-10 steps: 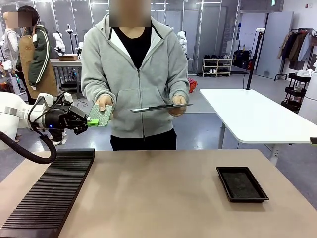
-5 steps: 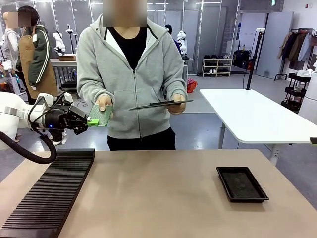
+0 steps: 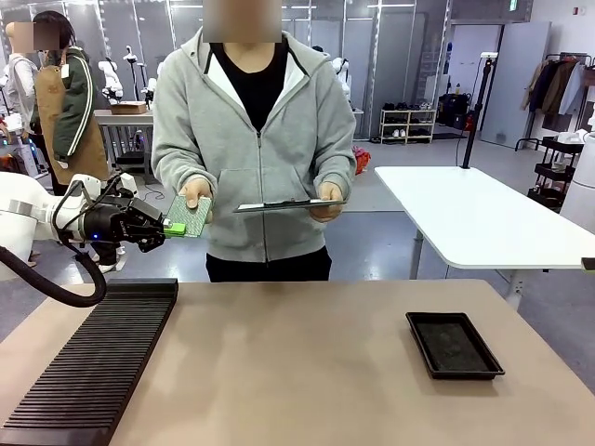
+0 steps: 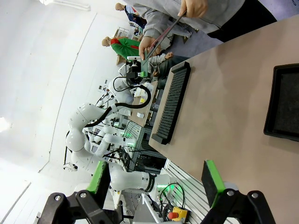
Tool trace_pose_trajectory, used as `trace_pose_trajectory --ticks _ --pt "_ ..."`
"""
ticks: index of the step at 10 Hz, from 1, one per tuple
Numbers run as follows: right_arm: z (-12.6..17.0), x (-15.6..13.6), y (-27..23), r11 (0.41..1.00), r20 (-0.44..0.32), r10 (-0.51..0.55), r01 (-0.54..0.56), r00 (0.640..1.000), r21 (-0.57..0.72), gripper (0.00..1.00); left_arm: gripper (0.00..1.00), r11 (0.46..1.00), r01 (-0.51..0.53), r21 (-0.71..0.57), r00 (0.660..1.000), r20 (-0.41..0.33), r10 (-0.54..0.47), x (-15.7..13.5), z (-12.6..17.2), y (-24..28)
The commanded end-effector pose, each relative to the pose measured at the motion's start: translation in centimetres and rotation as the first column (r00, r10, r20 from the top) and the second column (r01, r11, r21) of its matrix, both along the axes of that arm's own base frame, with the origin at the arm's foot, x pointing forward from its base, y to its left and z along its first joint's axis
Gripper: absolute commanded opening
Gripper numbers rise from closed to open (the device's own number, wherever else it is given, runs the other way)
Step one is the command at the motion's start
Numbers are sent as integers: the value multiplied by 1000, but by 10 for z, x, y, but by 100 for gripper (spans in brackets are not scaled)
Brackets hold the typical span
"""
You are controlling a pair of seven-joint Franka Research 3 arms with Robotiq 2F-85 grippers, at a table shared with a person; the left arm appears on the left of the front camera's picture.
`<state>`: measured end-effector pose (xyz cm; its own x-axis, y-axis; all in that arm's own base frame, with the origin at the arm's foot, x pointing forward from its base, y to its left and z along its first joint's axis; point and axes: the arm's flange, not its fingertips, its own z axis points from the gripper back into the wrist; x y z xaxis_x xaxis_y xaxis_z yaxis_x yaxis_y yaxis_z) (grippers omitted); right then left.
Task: Inspect the PCB.
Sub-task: Release the Blank PCB you were holding.
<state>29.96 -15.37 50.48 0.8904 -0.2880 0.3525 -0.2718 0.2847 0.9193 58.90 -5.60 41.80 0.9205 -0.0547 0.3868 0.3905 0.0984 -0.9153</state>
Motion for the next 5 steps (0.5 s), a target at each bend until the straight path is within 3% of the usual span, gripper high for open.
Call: trace_pose_trajectory --ticks 1,2,3,4,5 --pt "1 2 0 1000 25 -1 1 1000 6 100 0 1000 0 0 1000 1 0 0 0 0" --pt "1 2 0 1000 25 -1 1 1000 6 100 23 1000 0 0 1000 0 0 0 0 0" --pt "1 2 0 1000 25 -1 1 1000 6 100 25 1000 16 -2 1000 24 -16 -1 0 0" --pt "1 2 0 1000 25 -1 1 1000 6 100 44 1000 13 -11 1000 22 -12 -1 -1 0" --pt "1 2 0 1000 25 -1 1 1000 6 100 46 1000 15 -13 1000 21 -15 -1 -1 1"
